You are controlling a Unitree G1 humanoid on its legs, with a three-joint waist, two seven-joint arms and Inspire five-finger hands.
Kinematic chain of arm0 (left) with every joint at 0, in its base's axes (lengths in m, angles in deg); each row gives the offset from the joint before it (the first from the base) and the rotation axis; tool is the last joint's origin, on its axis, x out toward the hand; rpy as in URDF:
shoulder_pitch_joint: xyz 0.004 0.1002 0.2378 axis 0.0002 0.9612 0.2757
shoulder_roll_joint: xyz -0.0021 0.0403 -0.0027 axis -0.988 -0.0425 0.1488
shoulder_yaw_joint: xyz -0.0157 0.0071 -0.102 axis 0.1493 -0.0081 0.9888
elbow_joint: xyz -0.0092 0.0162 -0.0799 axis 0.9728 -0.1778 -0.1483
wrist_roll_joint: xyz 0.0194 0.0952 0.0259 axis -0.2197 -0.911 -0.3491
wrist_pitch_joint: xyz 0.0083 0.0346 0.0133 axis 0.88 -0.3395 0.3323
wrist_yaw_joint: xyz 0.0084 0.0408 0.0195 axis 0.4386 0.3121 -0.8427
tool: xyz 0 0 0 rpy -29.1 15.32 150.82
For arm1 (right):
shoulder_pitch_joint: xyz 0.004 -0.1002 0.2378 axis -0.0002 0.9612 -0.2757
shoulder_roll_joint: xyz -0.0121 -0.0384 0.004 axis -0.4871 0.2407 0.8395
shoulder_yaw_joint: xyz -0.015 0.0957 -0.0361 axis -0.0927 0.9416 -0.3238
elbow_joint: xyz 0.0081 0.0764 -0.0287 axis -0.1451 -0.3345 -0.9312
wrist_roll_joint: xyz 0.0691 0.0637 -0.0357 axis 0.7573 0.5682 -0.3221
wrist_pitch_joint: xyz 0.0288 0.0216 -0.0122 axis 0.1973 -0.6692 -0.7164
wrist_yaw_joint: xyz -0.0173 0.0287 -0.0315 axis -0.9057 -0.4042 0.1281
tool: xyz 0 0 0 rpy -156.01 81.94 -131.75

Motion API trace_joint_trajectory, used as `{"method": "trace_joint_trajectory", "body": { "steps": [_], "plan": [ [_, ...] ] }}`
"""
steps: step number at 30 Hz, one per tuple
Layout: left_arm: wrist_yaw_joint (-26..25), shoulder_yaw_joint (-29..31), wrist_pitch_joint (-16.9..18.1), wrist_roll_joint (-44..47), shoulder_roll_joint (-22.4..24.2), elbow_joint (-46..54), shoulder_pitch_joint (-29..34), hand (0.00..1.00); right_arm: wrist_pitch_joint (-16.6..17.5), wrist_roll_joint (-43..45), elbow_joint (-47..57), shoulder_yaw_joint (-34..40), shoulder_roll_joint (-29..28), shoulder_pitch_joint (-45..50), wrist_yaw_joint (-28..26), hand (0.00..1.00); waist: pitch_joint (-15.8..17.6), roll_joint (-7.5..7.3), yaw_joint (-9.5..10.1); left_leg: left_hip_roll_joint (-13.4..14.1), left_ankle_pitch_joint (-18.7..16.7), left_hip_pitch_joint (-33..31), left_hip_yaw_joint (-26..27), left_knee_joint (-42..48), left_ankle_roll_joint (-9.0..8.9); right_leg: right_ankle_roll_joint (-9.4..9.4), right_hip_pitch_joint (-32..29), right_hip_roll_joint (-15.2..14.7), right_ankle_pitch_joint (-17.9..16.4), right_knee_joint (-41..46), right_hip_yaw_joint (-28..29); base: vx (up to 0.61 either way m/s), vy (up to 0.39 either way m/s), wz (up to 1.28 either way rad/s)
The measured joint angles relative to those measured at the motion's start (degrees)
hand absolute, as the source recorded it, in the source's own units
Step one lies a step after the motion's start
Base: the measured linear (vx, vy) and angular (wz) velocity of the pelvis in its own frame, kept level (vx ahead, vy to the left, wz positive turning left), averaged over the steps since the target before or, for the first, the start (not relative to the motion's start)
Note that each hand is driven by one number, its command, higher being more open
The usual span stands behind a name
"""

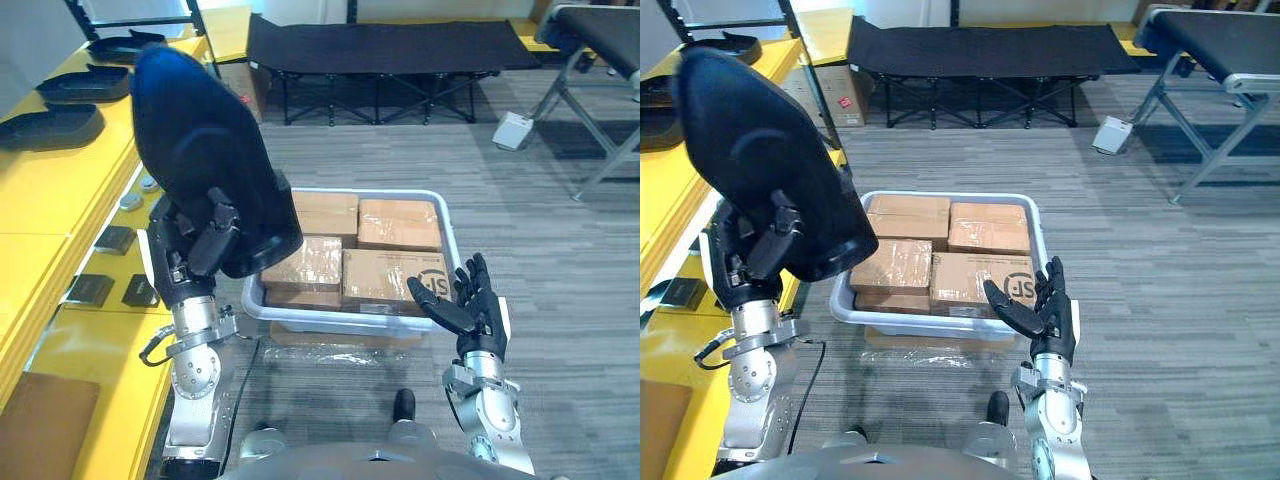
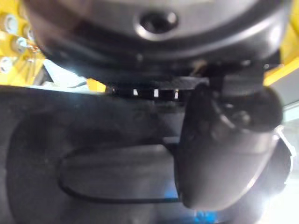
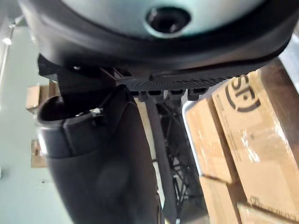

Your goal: Walk over and take three plastic housings, then place them on the shelf

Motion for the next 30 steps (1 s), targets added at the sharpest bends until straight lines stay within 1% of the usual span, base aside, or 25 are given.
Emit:
{"method": "trace_joint_trajectory", "body": {
  "steps": [3,5,7,10,12,14,15,17,18,19,20,21,23,24,25,27,28,29,30],
  "plan": [
    [0.5,1.3,0.0,0.0,0.0,0.4,1.2,0.0,-0.1,-3.4,-0.1,-2.4,0.1,-1.5,-0.5,1.0,-1.0,0.02,1.22,0.0,0.2,-0.8,-1.6,-0.1,0.16,0.01,0.5,0.0,-0.2,0.0,-1.8,0.01,0.0,0.29],
    [0.5,2.3,-0.1,0.0,0.0,0.4,3.0,0.0,-0.4,-5.0,-0.2,-5.2,0.4,-3.4,-1.4,1.0,-1.2,-0.29,2.17,0.1,0.4,-1.1,-2.5,-0.2,0.32,-0.03,0.9,0.0,-0.2,0.0,-2.7,0.0,0.006,0.21],
    [0.4,3.1,-0.2,0.0,0.0,0.4,4.4,0.0,-0.5,-7.0,-1.1,-7.5,0.6,-5.5,-2.1,1.0,-1.5,-0.77,2.92,0.1,0.9,-1.8,-3.8,-0.4,0.06,-0.12,1.2,0.0,-0.3,0.0,-4.1,-0.01,0.002,0.31],
    [0.5,4.6,-0.3,0.0,0.1,1.0,6.8,0.0,-1.0,-6.8,-2.0,-10.3,1.0,-8.3,-3.0,1.0,-1.7,-1.08,4.63,0.1,1.4,-1.7,-5.9,-0.8,-0.05,-0.05,2.9,0.0,-0.9,0.0,-6.4,-0.01,0.002,0.33],
    [0.0,5.7,-0.5,-0.1,0.3,2.2,8.5,0.0,-1.2,-6.8,-2.2,-11.4,1.2,-9.9,-3.4,1.0,-1.7,-1.12,5.58,0.1,1.4,-1.7,-6.2,-0.8,0.04,-0.11,3.2,0.0,-1.0,0.0,-6.7,-0.01,0.008,0.15],
    [-0.5,6.9,-0.5,-0.2,0.8,3.6,10.3,0.0,-1.9,-6.3,-2.2,-12.6,1.3,-11.7,-4.3,1.0,-1.7,-1.04,6.83,0.0,1.4,-1.7,-7.8,-0.6,0.18,-0.15,4.4,0.0,-1.4,0.0,-8.3,-0.01,0.004,0.3],
    [-0.8,6.9,-0.5,-0.1,0.9,4.0,10.6,0.0,-1.9,-6.2,-2.2,-12.9,1.3,-11.8,-4.5,1.0,-1.7,-1.03,7.1,0.0,1.4,-1.8,-8.5,-0.5,0.21,-0.1,5.0,0.0,-1.6,0.0,-9.0,0.0,-0.006,0.58],
    [-0.7,6.9,-0.5,0.0,1.0,5.3,11.1,0.0,-2.2,-5.9,-2.2,-13.9,1.7,-11.8,-5.5,1.0,-1.8,-0.84,7.36,-0.3,1.7,-3.9,-12.4,0.5,0.58,-0.2,7.2,0.0,-2.7,0.0,-13.6,0.0,-0.01,0.87],
    [-0.5,6.9,-0.5,0.1,1.0,5.5,11.1,0.0,-2.3,-6.0,-2.2,-14.2,1.9,-11.8,-5.5,1.0,-1.8,-0.79,7.46,-0.4,1.9,-4.5,-13.3,0.7,0.87,-0.18,7.6,0.0,-2.9,0.0,-14.8,-0.01,-0.01,1.08],
    [0.5,7.0,-0.5,0.4,1.0,5.9,11.1,0.0,-2.7,-6.0,-2.2,-14.7,2.3,-11.8,-5.3,1.0,-1.8,-0.63,7.56,-1.0,2.6,-5.9,-15.1,1.0,1.36,0.18,8.6,-0.2,-3.4,0.0,-17.5,0.0,-0.007,0.92],
    [1.8,7.0,-0.5,1.2,1.0,5.9,11.1,0.0,-3.3,-6.6,-2.2,-14.9,2.4,-11.7,-5.1,1.0,-1.8,-0.47,7.91,-1.4,3.1,-6.5,-15.9,0.9,1.79,0.37,9.2,-0.4,-3.6,0.0,-19.0,0.0,-0.003,1.12],
    [3.2,6.9,-0.5,2.3,1.1,5.9,11.1,0.0,-3.7,-6.9,-2.2,-15.3,2.9,-11.5,-4.5,1.0,-1.8,-0.27,8.46,-2.1,4.1,-7.0,-16.4,0.6,2.29,0.96,10.4,-1.0,-4.1,0.0,-21.3,0.01,0.003,0.81],
    [5.0,6.9,-0.1,2.9,1.4,6.0,12.0,0.0,-3.9,-7.1,-2.2,-15.4,3.3,-11.5,-4.0,1.0,-2.0,0.07,9.34,-3.1,5.2,-6.7,-17.0,-1.4,2.43,1.58,11.4,-1.8,-4.5,0.1,-23.2,0.0,0.021,0.71],
    [6.4,6.9,-0.1,3.8,1.6,6.7,13.5,0.0,-3.9,-7.1,-2.2,-15.4,3.2,-11.5,-3.8,1.0,-2.2,0.28,9.41,-3.7,6.0,-6.6,-17.0,-2.3,2.45,2.21,11.7,-2.8,-5.1,1.0,-24.2,0.01,0.041,0.56],
    [6.9,6.8,-0.1,3.9,1.6,7.1,14.1,0.0,-3.9,-7.0,-2.2,-15.4,3.2,-11.6,-3.8,1.0,-2.2,0.32,9.52,-4.0,6.2,-6.6,-17.0,-2.7,2.55,2.38,11.6,-3.3,-5.4,1.8,-24.4,0.02,0.06,0.44],
    [8.1,6.8,0.0,3.9,1.5,7.6,15.0,0.0,-3.9,-6.8,-2.2,-15.4,3.1,-11.7,-4.1,1.0,-2.1,0.18,10.26,-4.8,6.3,-6.8,-17.0,-2.6,2.48,2.35,10.4,-5.3,-7.6,5.8,-24.0,0.04,0.073,0.21],
    [8.4,6.8,0.0,3.8,1.2,7.6,14.9,0.0,-3.9,-6.3,-2.2,-15.5,3.0,-12.0,-4.4,1.0,-2.1,-0.04,10.27,-5.2,6.4,-7.0,-17.5,-2.3,2.51,1.63,8.9,-6.2,-10.0,9.5,-21.7,0.03,0.065,0.35],
    [8.6,6.6,0.0,3.7,0.5,7.6,14.4,0.0,-3.9,-6.4,-2.2,-15.7,2.9,-12.5,-4.5,1.0,-1.9,-0.38,9.66,-5.9,6.4,-8.0,-19.2,-1.4,2.47,0.61,7.3,-6.0,-13.6,12.9,-17.2,0.01,0.042,0.55],
    [8.9,6.5,-0.1,3.5,0.0,7.5,14.0,0.0,-3.9,-6.6,-2.2,-15.7,2.9,-12.7,-4.4,1.0,-1.8,-0.59,8.99,-6.3,6.4,-8.3,-20.3,-1.1,2.45,0.18,6.7,-5.8,-15.3,14.5,-14.8,-0.03,-0.017,0.8]
  ]
}}
